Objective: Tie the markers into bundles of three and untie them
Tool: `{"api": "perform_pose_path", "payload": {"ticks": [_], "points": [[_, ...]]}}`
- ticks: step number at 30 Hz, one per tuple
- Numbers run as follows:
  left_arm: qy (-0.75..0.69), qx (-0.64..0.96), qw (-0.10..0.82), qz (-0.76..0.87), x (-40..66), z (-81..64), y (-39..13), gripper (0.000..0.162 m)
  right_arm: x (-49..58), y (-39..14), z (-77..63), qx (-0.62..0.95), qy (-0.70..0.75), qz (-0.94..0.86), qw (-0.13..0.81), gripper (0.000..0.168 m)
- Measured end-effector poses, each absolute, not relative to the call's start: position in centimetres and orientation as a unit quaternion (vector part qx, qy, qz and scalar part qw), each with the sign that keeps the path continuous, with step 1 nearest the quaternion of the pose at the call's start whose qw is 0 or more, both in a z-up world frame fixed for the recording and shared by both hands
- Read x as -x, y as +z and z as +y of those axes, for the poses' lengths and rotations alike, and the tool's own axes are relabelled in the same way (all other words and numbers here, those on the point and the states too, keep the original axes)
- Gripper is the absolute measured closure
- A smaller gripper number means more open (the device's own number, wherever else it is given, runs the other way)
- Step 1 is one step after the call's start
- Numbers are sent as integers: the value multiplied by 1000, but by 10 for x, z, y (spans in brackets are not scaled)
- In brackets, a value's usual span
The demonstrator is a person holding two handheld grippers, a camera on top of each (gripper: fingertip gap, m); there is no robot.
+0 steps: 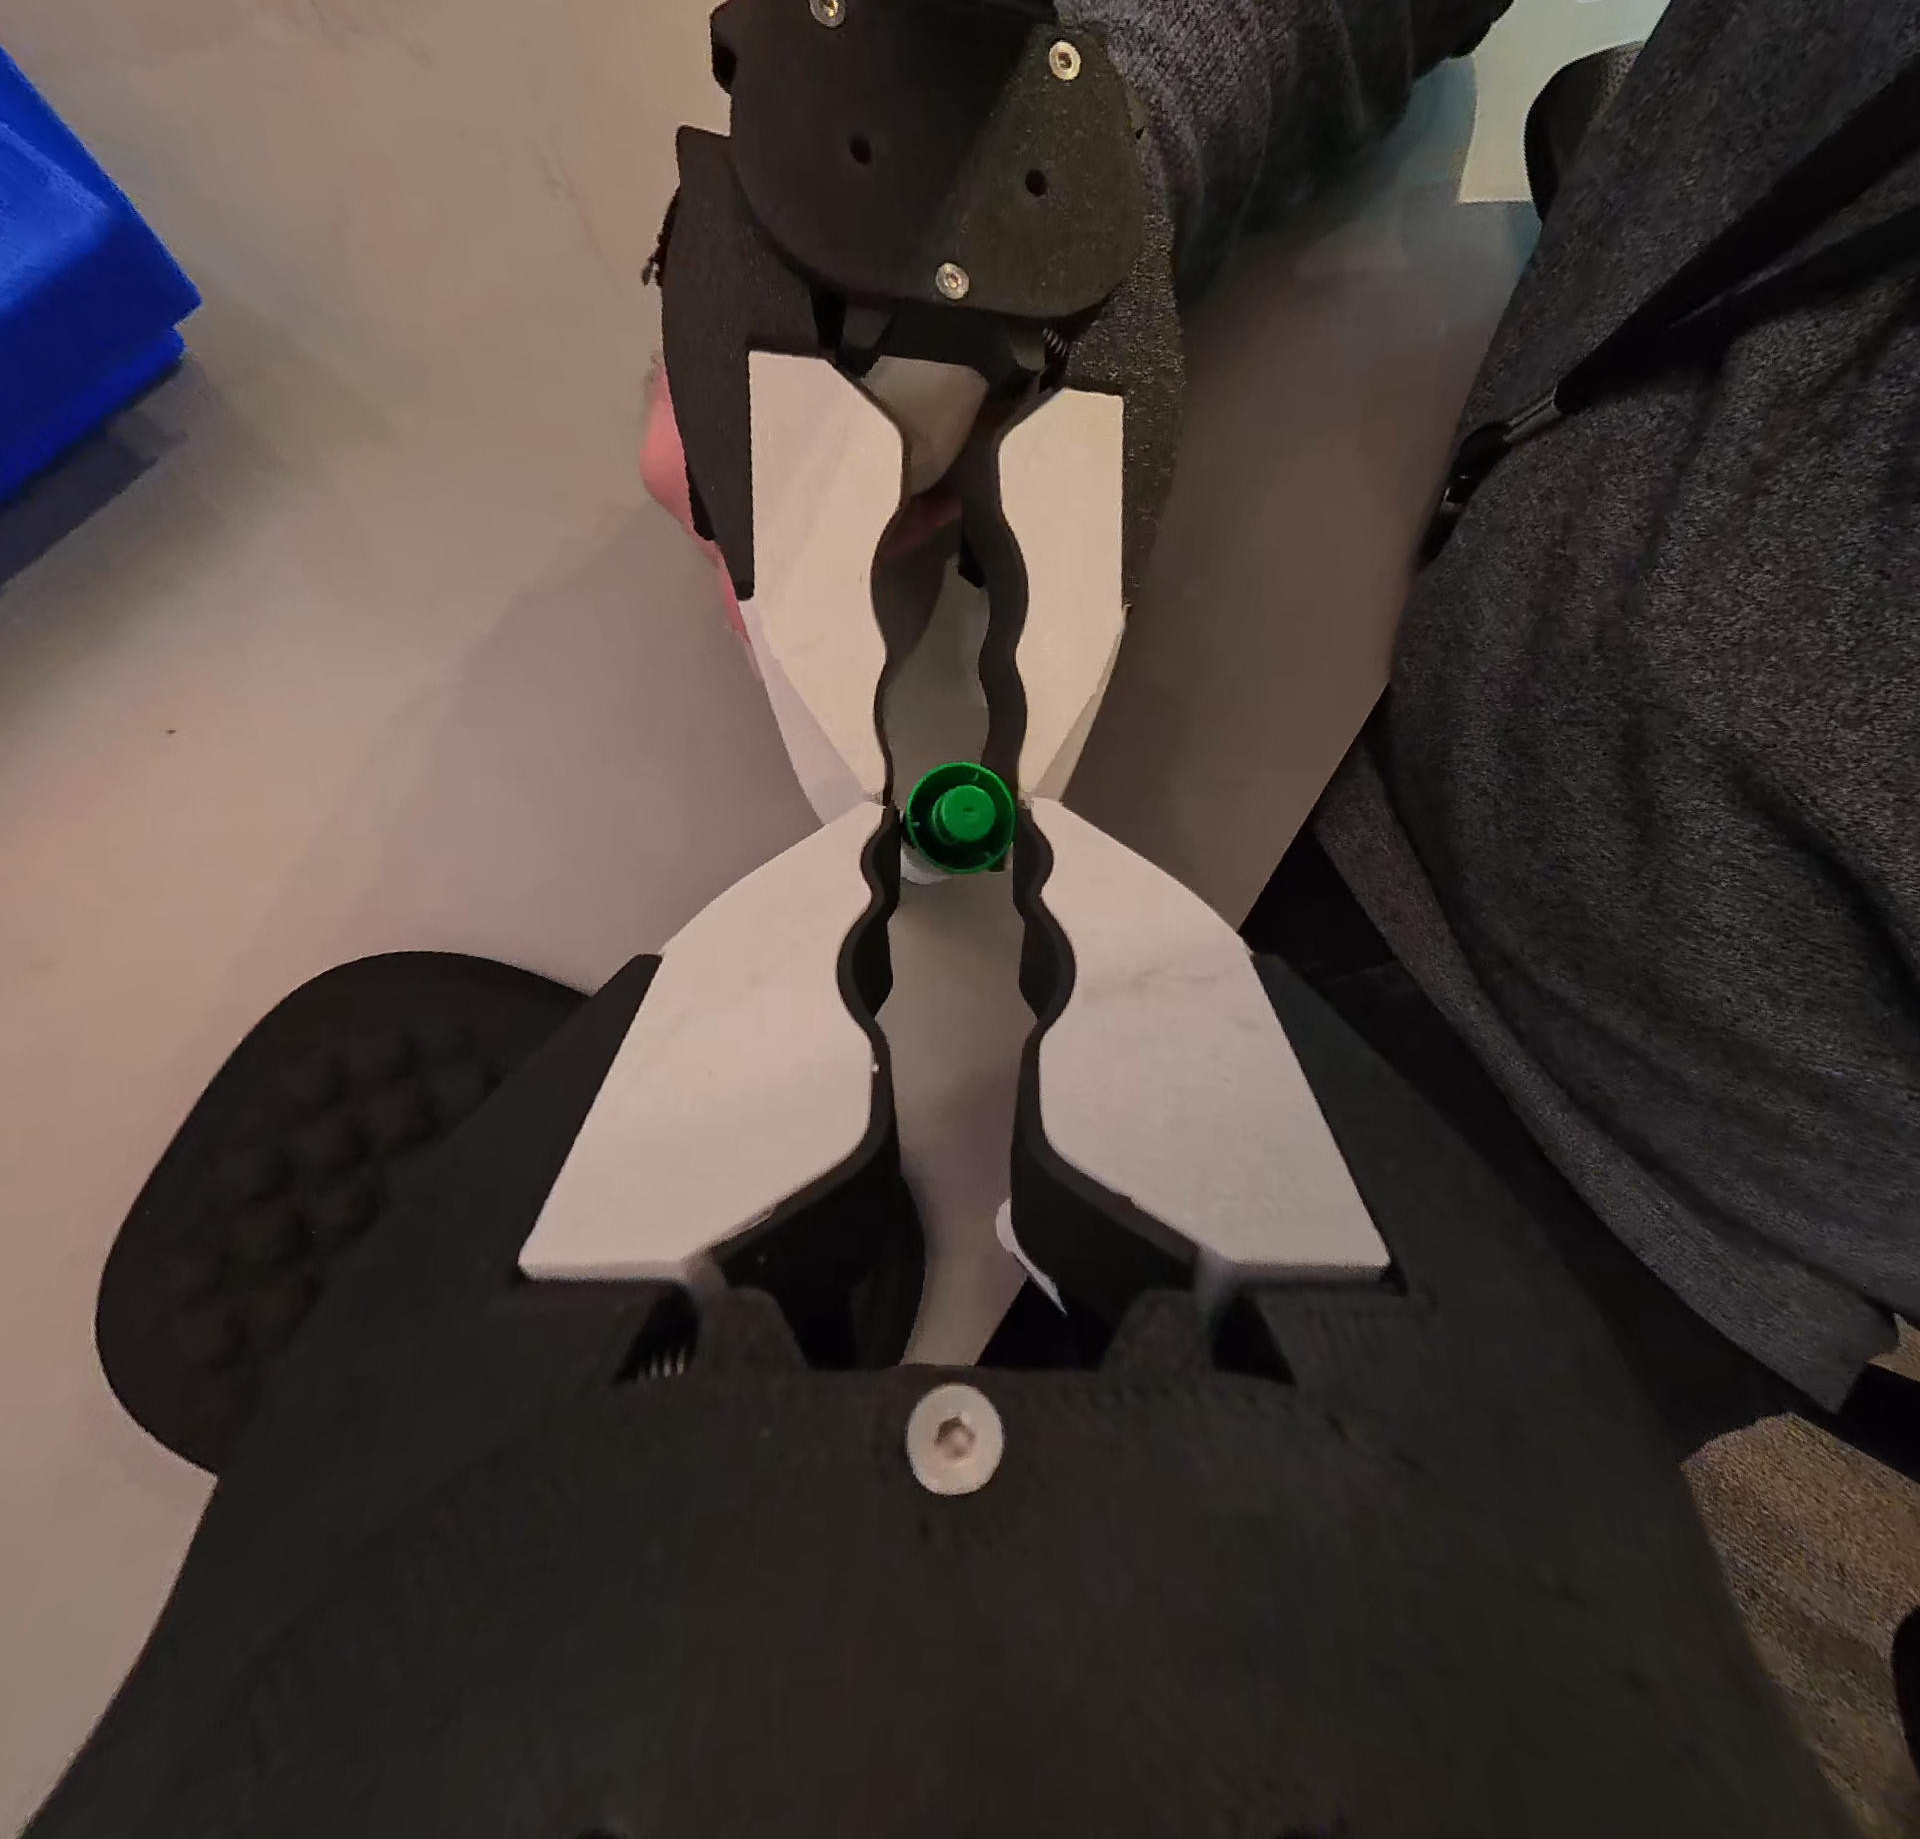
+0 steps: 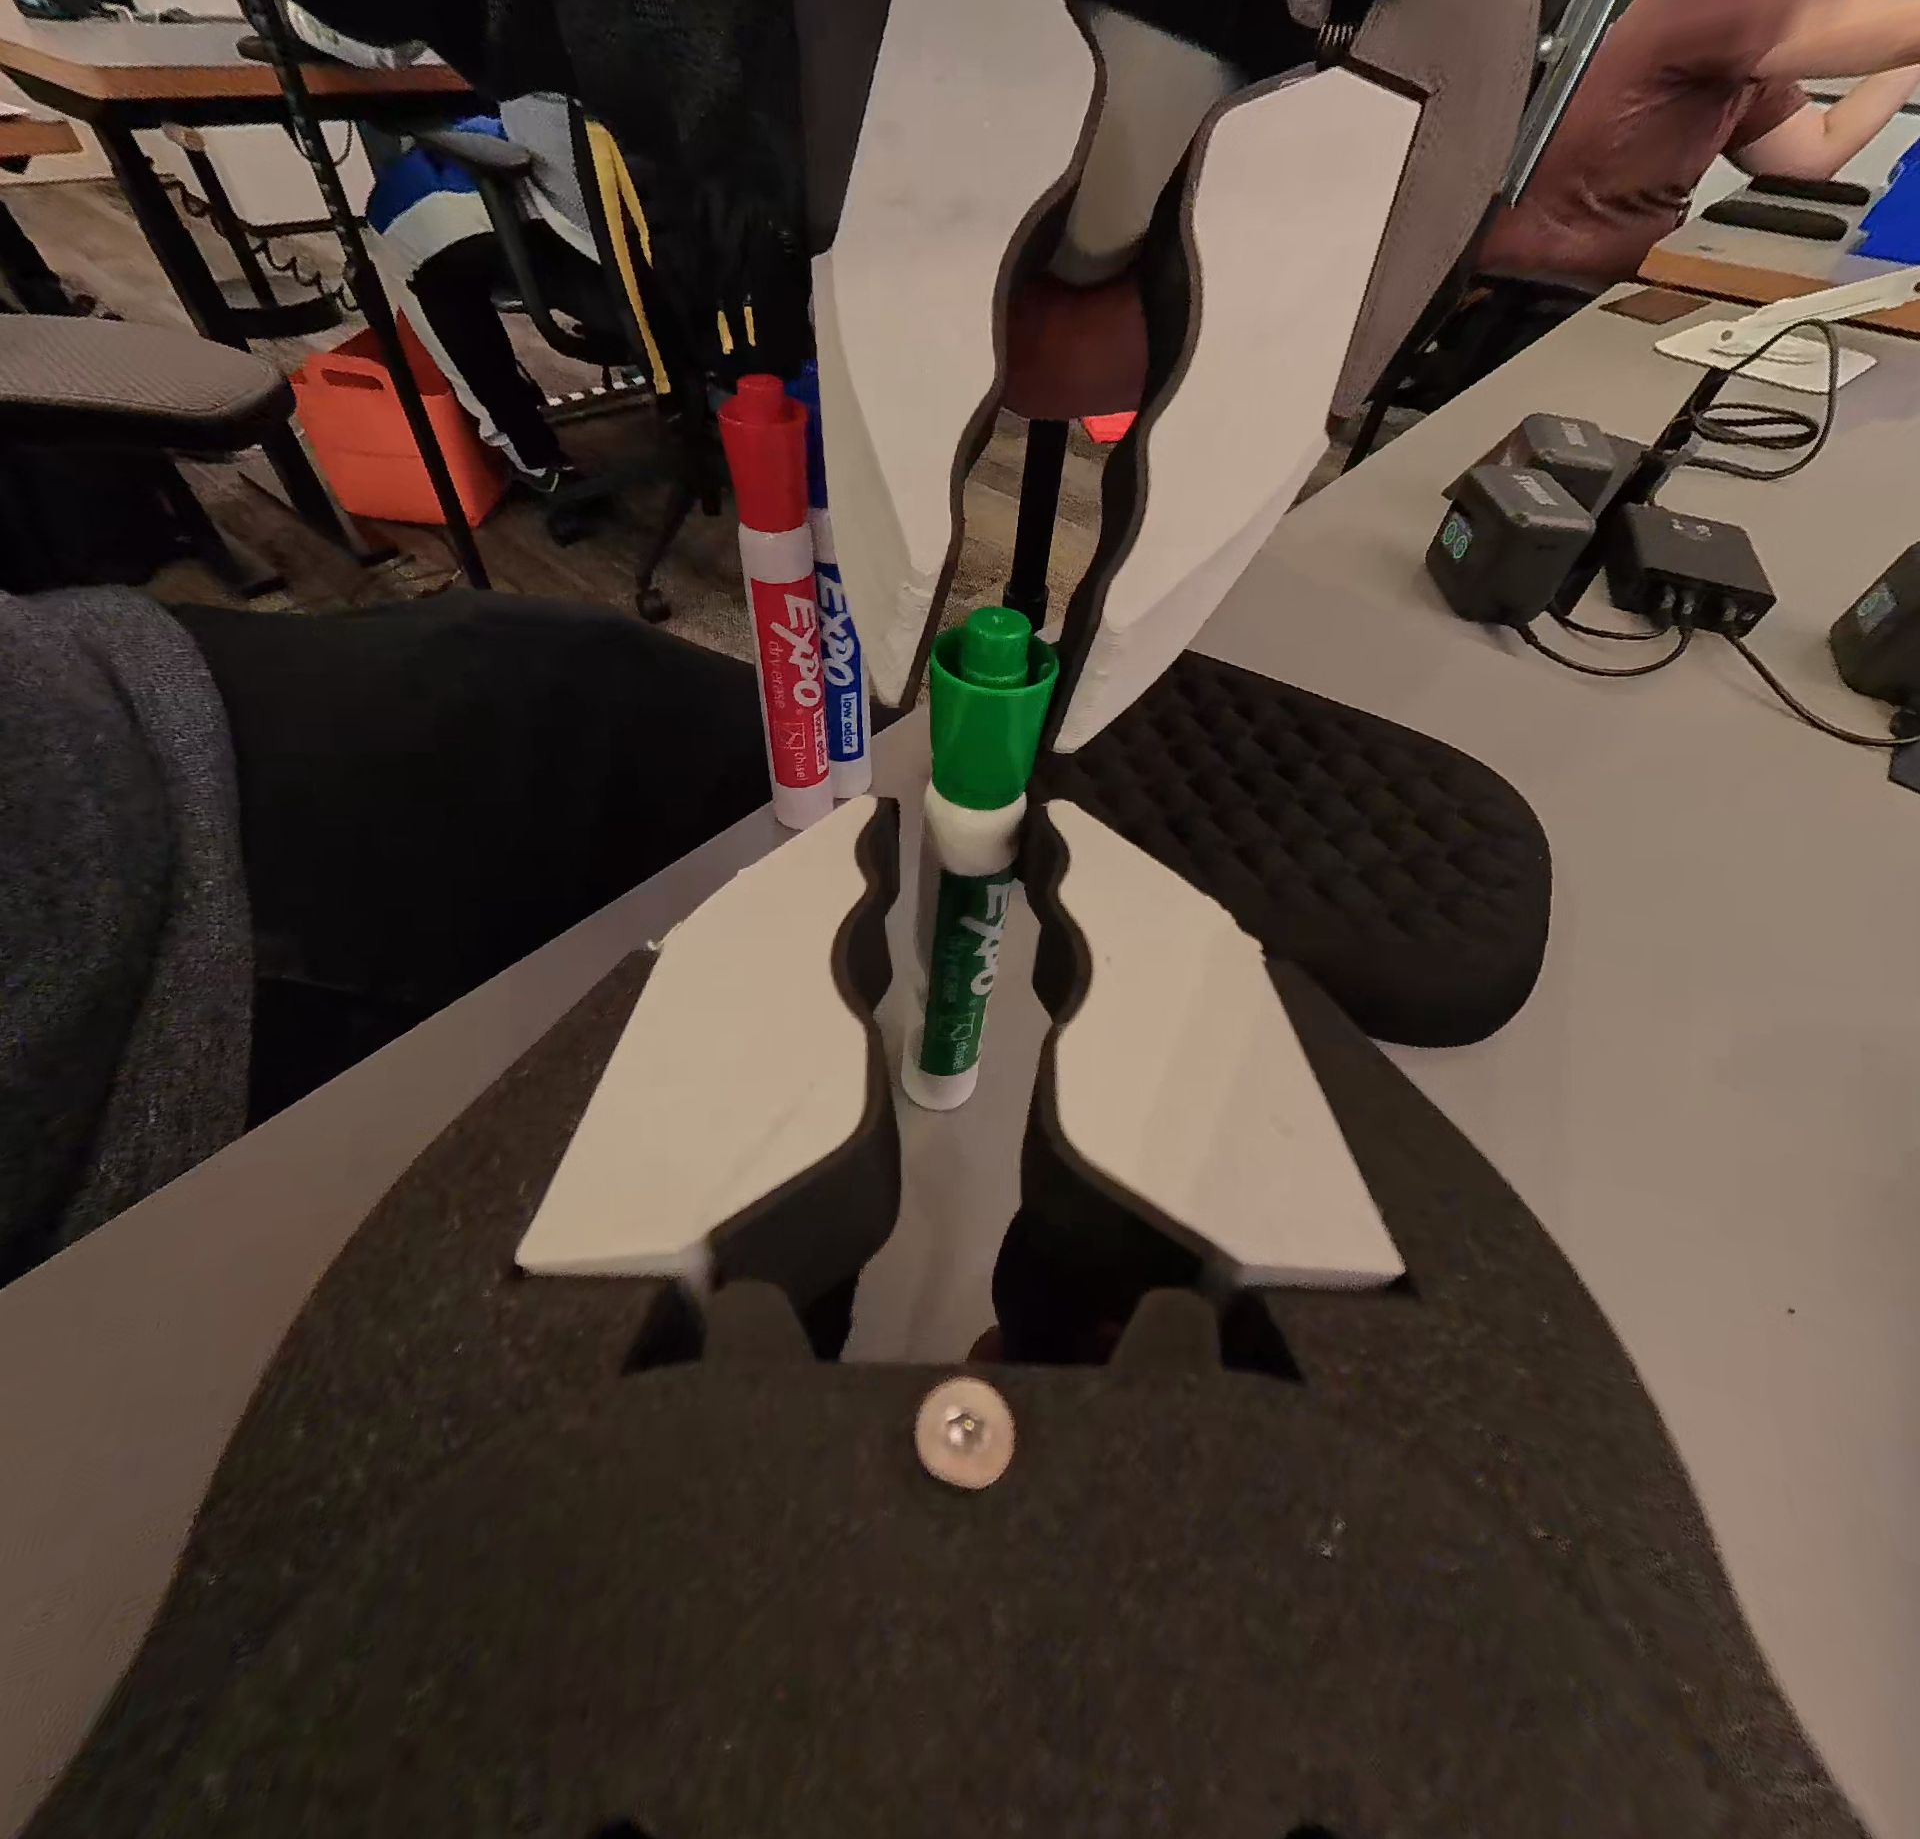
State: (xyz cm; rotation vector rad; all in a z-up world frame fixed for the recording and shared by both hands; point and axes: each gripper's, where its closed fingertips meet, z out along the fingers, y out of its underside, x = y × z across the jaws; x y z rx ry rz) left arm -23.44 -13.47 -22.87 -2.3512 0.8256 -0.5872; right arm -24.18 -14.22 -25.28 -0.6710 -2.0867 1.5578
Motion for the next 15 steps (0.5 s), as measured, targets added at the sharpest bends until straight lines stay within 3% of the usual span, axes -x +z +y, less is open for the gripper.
{"api": "perform_pose_path", "payload": {"ticks": [11, 15], "points": [[-231, 880, 280, 307, 233, -136, -233, 136, 242, -257, -141, 245, 553, -763, 229, 145], [-237, 879, 284, 302, 244, -142, -220, 122, 241, -260, -138, 250, 542, -768, 235, 140]]}}
